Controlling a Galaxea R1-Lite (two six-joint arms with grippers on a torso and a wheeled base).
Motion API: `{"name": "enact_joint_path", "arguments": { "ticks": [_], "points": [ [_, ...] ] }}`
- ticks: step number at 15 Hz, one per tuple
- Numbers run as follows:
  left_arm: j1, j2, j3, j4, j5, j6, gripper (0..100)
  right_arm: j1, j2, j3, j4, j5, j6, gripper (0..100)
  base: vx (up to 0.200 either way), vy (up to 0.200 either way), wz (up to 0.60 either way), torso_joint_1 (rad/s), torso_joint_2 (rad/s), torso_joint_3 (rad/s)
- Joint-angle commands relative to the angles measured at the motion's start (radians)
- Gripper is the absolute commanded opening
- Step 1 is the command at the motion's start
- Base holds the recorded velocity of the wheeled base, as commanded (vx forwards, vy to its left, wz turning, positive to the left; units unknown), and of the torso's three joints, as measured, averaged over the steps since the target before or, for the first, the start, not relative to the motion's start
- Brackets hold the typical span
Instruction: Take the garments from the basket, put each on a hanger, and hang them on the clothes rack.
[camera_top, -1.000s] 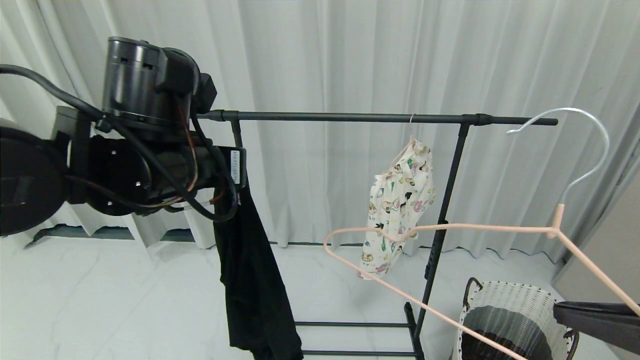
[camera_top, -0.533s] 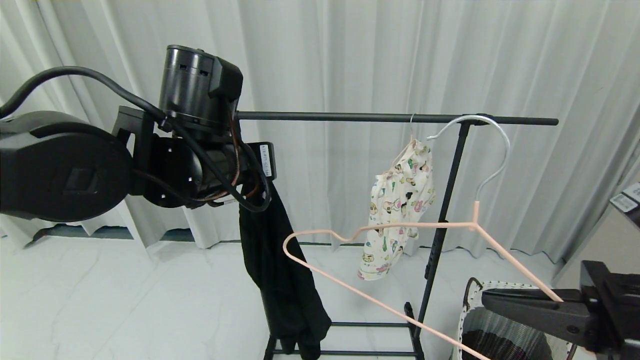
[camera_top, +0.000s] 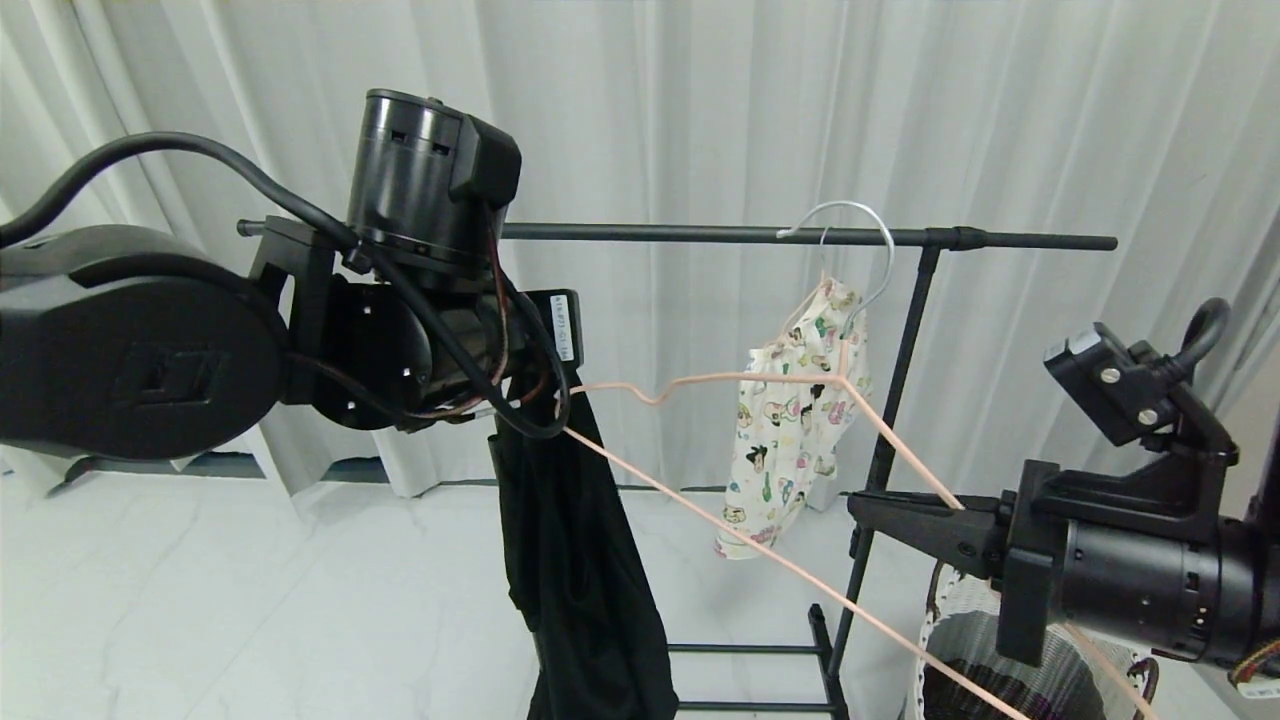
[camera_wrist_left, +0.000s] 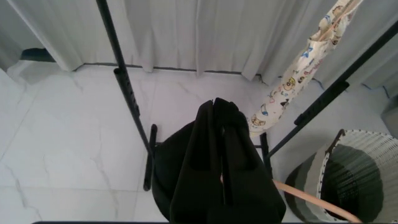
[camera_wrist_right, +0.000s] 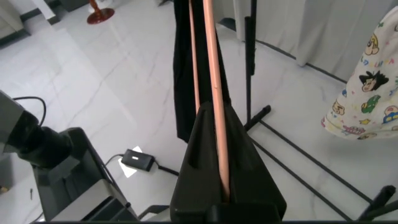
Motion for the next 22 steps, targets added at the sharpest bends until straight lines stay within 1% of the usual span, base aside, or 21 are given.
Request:
{"name": "enact_joint_path", "arguments": {
  "ticks": [1,4,6,10,12,15,18,19,20,22],
  "points": [
    [-0.007,0.000,0.000,0.000,0.000,0.002,0,0.002,0.025,-0.006,0.000,0.005,0.016,0,0.000,0.000,0.00,0.000,0.00,0.000],
    [-0.005,0.001,0.008,0.000,0.000,0.002,0,0.002,0.022,-0.022,-0.010,0.000,0.030,0,0.000,0.000,0.00,0.000,0.00,0.000],
    [-0.005,0.001,0.008,0.000,0.000,0.002,0,0.002,0.022,-0.026,-0.045,0.002,0.047,0,0.000,0.000,0.00,0.000,0.00,0.000],
    [-0.012,0.000,0.006,0.000,0.006,0.003,0,0.002,0.025,-0.028,-0.050,0.005,0.047,0,0.000,0.000,0.00,0.000,0.00,0.000],
    [-0.039,-0.005,0.002,0.000,0.006,0.003,0,0.002,0.061,-0.038,-0.053,0.002,0.044,0,0.000,0.000,0.00,0.000,0.00,0.000],
    [-0.082,-0.020,0.000,0.000,0.000,0.005,0,0.006,0.111,-0.081,-0.066,0.003,0.042,0,0.000,0.000,0.00,0.000,0.00,0.000],
    [-0.131,-0.033,-0.014,0.000,-0.005,0.005,0,0.041,0.134,-0.091,-0.066,0.000,0.045,0,0.000,0.000,0.00,0.000,0.00,0.000],
    [-0.154,-0.040,-0.032,0.000,-0.012,0.003,0,0.056,0.143,-0.091,-0.066,0.000,0.047,0,0.000,0.000,0.00,0.000,0.00,0.000],
    [-0.171,-0.046,-0.043,0.000,-0.037,0.003,0,0.067,0.153,-0.094,-0.070,0.000,0.047,0,0.000,0.000,0.00,0.000,0.00,0.000],
    [-0.200,-0.074,-0.049,0.000,-0.123,0.003,0,0.081,0.176,-0.104,-0.077,0.000,0.047,0,0.000,0.000,0.00,0.000,0.00,0.000]
  ]
}}
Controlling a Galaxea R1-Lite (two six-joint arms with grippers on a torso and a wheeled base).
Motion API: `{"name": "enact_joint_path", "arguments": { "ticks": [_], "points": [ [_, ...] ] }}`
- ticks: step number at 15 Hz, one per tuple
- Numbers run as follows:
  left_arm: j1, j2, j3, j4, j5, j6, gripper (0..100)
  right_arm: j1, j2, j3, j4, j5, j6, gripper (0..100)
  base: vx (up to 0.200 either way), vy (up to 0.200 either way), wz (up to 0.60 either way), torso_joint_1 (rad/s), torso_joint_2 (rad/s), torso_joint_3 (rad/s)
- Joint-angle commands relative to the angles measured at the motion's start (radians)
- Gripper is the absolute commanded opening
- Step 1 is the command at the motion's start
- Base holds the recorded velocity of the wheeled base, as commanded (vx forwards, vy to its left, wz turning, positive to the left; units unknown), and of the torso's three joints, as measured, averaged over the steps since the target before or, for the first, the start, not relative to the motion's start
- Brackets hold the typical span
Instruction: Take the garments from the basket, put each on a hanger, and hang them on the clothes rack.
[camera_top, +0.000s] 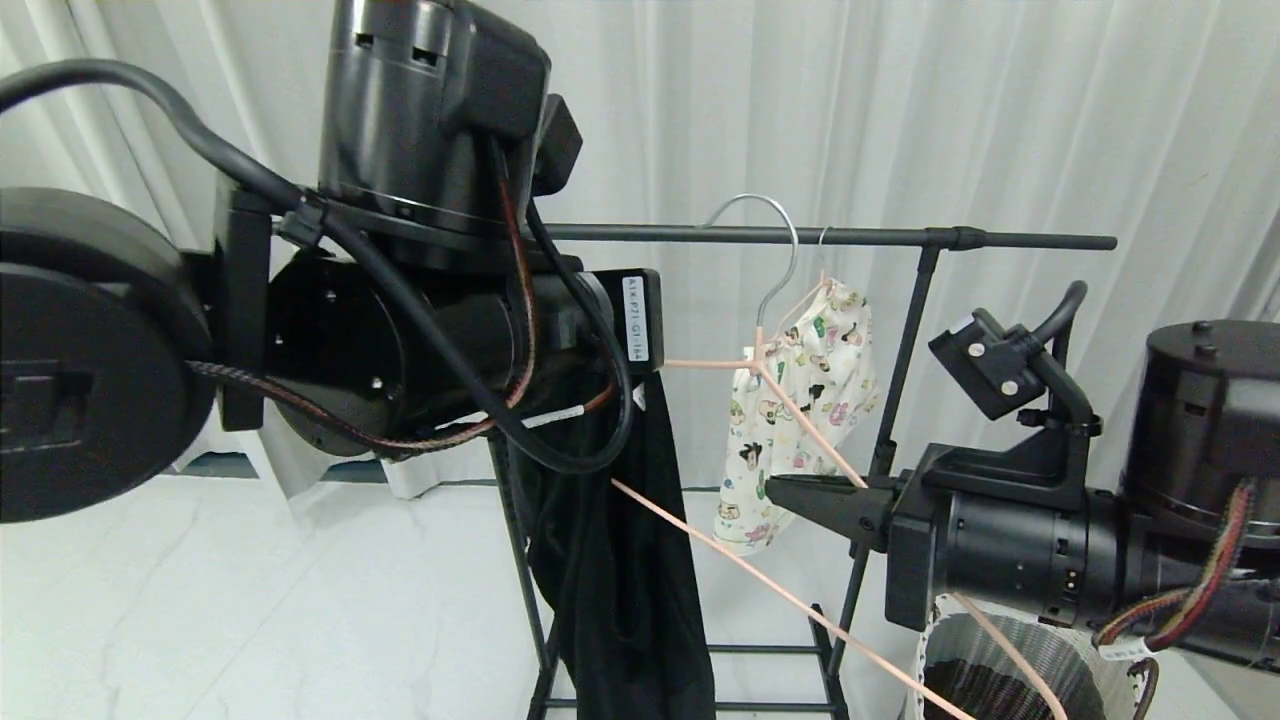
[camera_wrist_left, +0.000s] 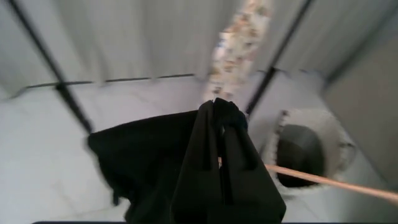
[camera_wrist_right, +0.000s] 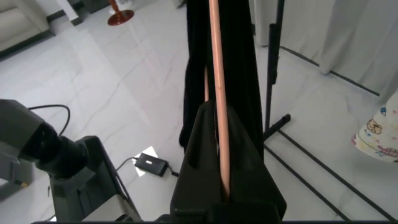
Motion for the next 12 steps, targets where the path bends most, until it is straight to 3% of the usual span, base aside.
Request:
{"name": "enact_joint_path", "arguments": {
  "ticks": [1,4,7,12],
  "points": [
    [-0.034,-0.035,-0.007,0.000,-0.041,0.001,0,0.013,0.035,-0.015,-0.007,0.000,0.000,0,0.000,0.000,0.00,0.000,0.00,0.000],
    [-0.049,-0.037,-0.007,0.000,-0.049,0.004,0,0.013,0.058,-0.024,-0.007,-0.008,0.000,0,0.000,0.000,0.00,0.000,0.00,0.000],
    [-0.044,-0.041,0.027,0.000,-0.044,0.078,0,0.013,0.093,-0.037,-0.009,-0.076,0.000,0,0.000,0.000,0.00,0.000,0.00,0.000],
    [-0.052,-0.044,0.023,0.000,-0.049,0.110,0,0.025,0.130,-0.069,-0.029,-0.080,-0.002,0,0.000,0.000,0.00,0.000,0.00,0.000]
  ]
}}
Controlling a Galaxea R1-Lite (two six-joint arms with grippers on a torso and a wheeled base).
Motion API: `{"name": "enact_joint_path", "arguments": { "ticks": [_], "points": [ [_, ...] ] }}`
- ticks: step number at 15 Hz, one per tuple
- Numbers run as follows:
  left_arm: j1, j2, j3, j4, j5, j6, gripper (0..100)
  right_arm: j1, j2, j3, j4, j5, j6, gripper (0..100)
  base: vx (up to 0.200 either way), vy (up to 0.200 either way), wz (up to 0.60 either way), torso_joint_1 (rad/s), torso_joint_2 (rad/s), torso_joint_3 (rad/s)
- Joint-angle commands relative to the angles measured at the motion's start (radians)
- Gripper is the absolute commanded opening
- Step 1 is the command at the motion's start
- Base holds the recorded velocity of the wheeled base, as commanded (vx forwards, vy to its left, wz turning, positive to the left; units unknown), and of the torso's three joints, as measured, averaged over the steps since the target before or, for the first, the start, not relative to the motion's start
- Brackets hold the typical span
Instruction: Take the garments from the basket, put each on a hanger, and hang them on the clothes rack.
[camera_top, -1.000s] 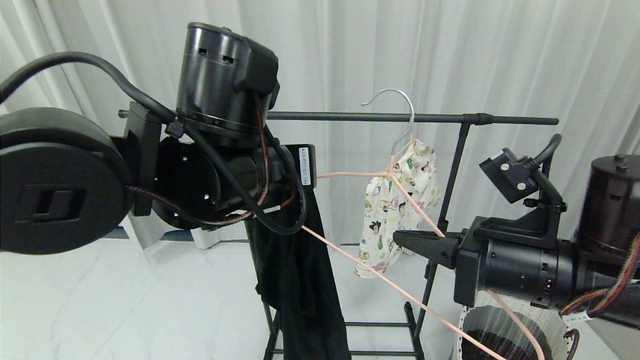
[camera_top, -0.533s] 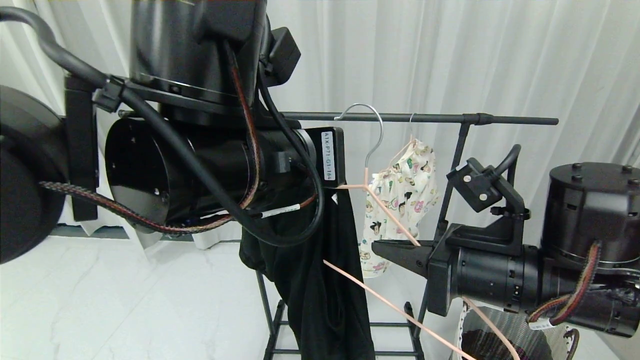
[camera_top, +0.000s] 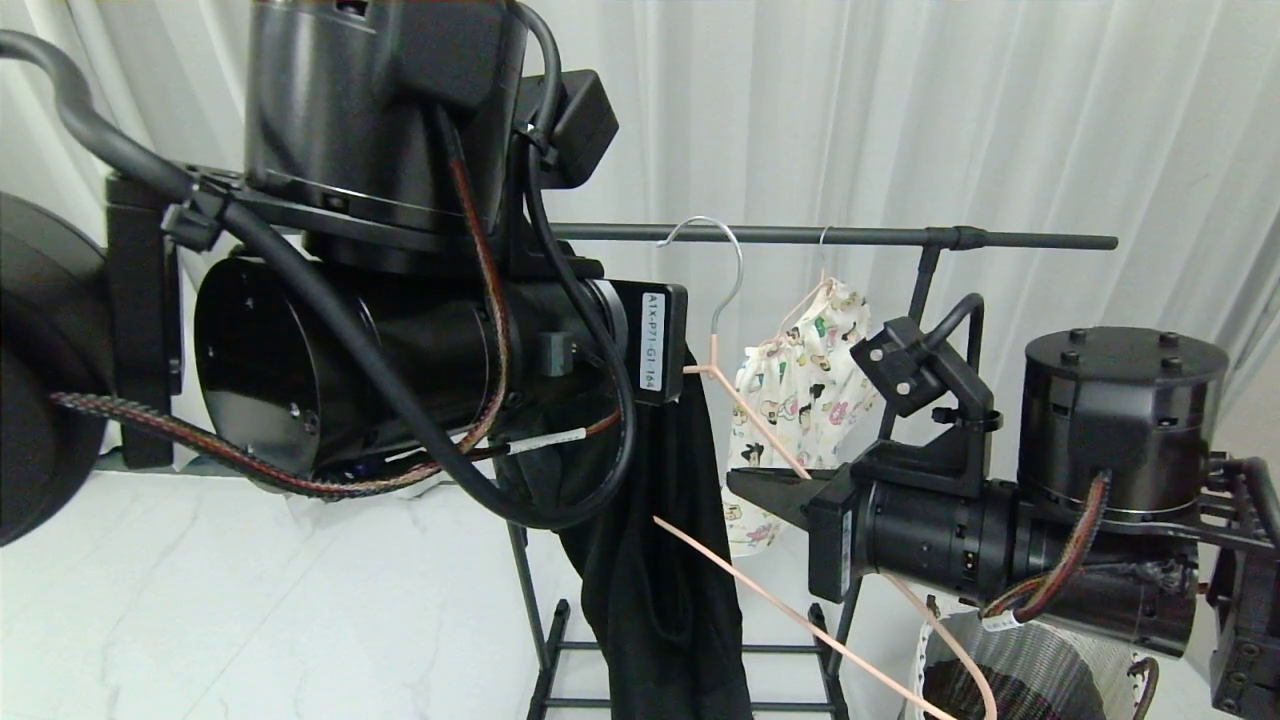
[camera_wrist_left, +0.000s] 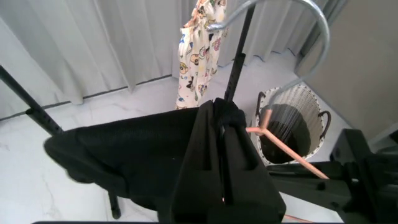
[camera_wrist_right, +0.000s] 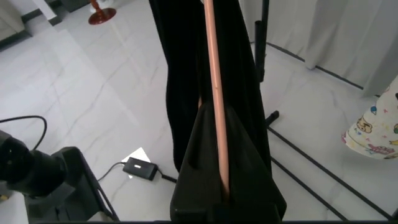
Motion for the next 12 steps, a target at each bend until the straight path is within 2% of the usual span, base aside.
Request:
{"name": "enact_joint_path", "arguments": {
  "ticks": [1,4,5,6,9,12],
  "points": [
    [0.000,-0.001,-0.003,0.000,-0.001,0.001,0,0.008,0.018,-0.009,-0.001,0.000,0.000,0,0.000,0.000,0.00,0.000,0.00,0.000],
    [0.000,-0.001,0.003,0.000,0.001,0.000,0,0.016,0.021,-0.009,-0.019,-0.005,-0.003,0,0.000,0.000,0.00,0.000,0.00,0.000],
    [0.000,-0.001,0.003,0.000,0.001,0.001,0,0.016,0.027,-0.009,-0.036,-0.028,-0.004,0,0.000,0.000,0.00,0.000,0.00,0.000],
    [0.000,-0.005,0.001,0.000,0.001,0.001,100,0.016,0.042,-0.009,-0.064,-0.074,-0.004,0,0.000,0.000,0.00,0.000,0.00,0.000],
    [0.001,-0.023,0.004,0.000,0.001,0.014,100,0.016,0.054,-0.007,-0.122,-0.117,-0.015,0,0.000,0.000,0.00,0.000,0.00,0.000],
    [0.010,-0.077,0.047,0.000,0.001,0.034,100,0.011,0.054,-0.001,-0.182,-0.166,-0.084,0,0.000,0.000,0.00,0.000,0.00,0.000]
  ]
}}
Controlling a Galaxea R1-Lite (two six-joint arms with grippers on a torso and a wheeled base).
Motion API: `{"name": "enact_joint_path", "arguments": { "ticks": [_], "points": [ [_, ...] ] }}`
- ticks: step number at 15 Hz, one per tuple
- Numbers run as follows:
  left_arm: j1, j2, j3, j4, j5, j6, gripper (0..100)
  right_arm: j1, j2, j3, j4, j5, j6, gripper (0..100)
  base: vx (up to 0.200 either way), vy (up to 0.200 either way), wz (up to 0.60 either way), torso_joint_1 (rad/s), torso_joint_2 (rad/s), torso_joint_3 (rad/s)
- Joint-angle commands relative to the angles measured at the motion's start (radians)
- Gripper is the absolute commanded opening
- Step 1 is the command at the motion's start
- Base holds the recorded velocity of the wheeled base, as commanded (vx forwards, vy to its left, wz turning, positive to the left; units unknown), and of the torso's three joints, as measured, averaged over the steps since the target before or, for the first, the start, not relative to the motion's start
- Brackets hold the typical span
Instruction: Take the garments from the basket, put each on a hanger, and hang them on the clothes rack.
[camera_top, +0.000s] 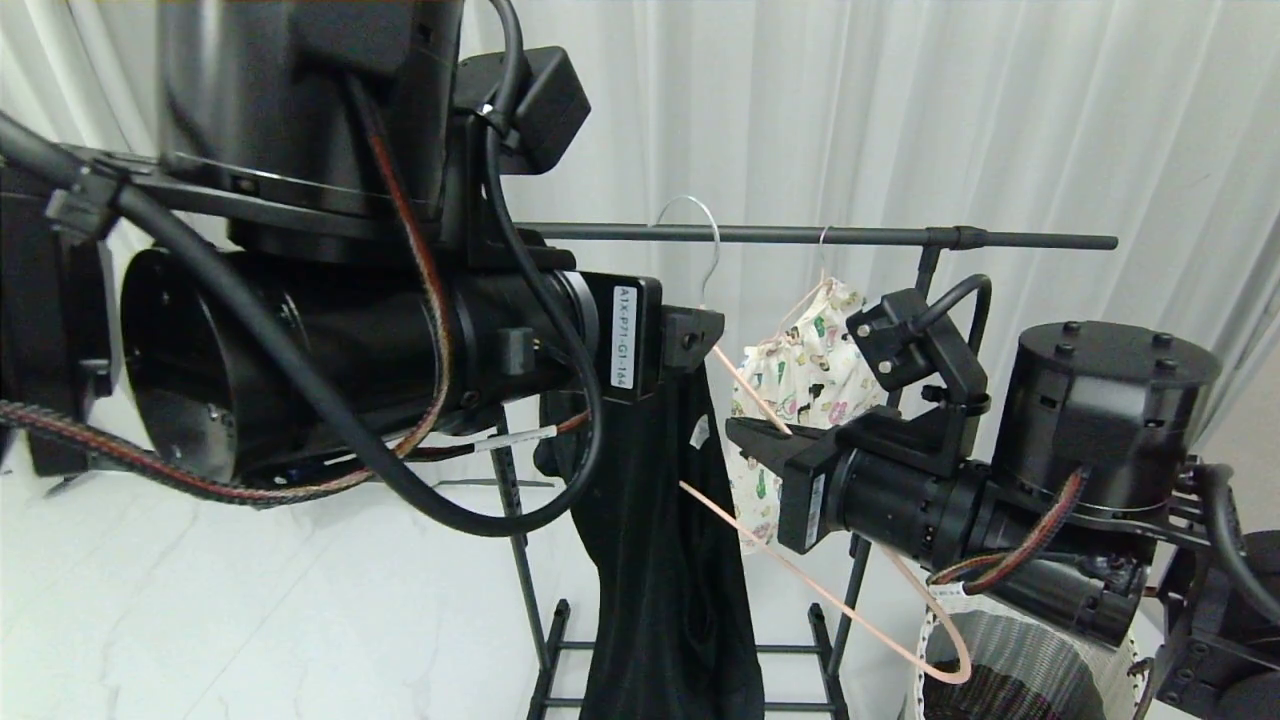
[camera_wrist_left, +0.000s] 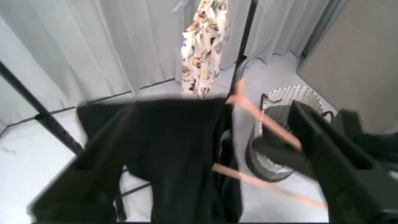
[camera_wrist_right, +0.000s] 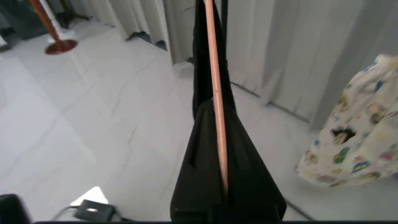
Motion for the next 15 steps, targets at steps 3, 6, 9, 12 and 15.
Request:
{"name": "enact_joint_path", "arguments": {
  "ticks": [3,6,9,12,15],
  "points": [
    [0.006,-0.111,0.135,0.000,-0.001,0.014,100,-0.024,-0.004,0.029,-0.069,-0.013,-0.101,0,0.000,0.000,0.00,0.000,0.00,0.000],
    [0.103,-0.184,0.264,-0.028,-0.090,0.132,100,-0.048,-0.068,0.085,-0.095,-0.002,-0.151,0,0.000,0.000,0.00,0.000,0.00,0.000],
    [0.195,-0.247,0.414,-0.146,-0.349,0.308,100,-0.057,-0.175,0.185,-0.095,0.082,-0.197,0,0.000,0.000,0.00,0.000,0.00,0.000],
    [0.199,-0.278,0.503,-0.209,-0.502,0.376,100,-0.057,-0.247,0.295,-0.095,0.182,-0.276,0,0.000,0.000,0.00,0.000,0.00,0.000],
    [0.179,-0.312,0.607,-0.210,-0.611,0.532,100,-0.039,-0.295,0.394,-0.095,0.331,-0.369,0,0.000,0.000,0.00,0.000,0.00,0.000]
  ]
}}
